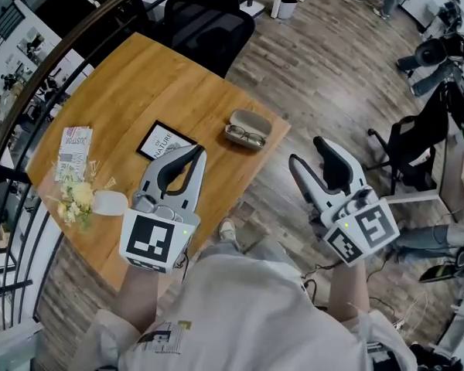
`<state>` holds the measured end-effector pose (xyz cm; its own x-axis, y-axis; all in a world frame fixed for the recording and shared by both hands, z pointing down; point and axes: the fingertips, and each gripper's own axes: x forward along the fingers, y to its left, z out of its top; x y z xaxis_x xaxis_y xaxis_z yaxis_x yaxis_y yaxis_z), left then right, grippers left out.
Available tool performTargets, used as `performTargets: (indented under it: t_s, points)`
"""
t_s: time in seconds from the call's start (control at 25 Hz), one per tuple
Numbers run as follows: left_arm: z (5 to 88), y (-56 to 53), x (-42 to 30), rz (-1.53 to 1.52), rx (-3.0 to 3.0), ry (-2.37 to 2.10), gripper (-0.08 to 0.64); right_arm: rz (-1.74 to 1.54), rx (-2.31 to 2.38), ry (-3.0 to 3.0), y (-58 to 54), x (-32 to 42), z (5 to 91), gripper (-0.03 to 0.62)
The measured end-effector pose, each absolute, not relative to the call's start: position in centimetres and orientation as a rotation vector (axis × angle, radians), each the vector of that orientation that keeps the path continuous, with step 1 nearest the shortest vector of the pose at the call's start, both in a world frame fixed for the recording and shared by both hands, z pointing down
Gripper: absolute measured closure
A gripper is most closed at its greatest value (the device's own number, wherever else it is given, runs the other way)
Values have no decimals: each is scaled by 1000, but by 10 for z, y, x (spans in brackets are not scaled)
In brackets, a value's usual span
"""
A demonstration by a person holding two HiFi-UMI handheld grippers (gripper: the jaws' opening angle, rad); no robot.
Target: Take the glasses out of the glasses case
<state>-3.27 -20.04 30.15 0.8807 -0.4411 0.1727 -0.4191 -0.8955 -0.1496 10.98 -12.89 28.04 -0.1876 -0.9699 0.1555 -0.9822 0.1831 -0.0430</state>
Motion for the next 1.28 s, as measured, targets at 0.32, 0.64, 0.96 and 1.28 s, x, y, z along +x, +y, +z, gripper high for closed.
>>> performTargets:
  t_s: [0.32, 0.64, 0.96, 1.28]
  points:
    - [316, -232, -25, -354, -2925, 773, 541, 213, 1912, -2388, -170, 133, 292, 361]
    - [328, -278, 3, -442, -2868, 987, 541, 280, 1704, -2487, -228, 176, 314, 360]
    - [352, -314, 37, -511, -2884, 1181, 541, 361, 1429, -2555, -294, 204, 356, 359]
    - [406, -348, 58, -640, -2943, 1314, 541, 516, 1187, -2604, -360, 205, 425, 360]
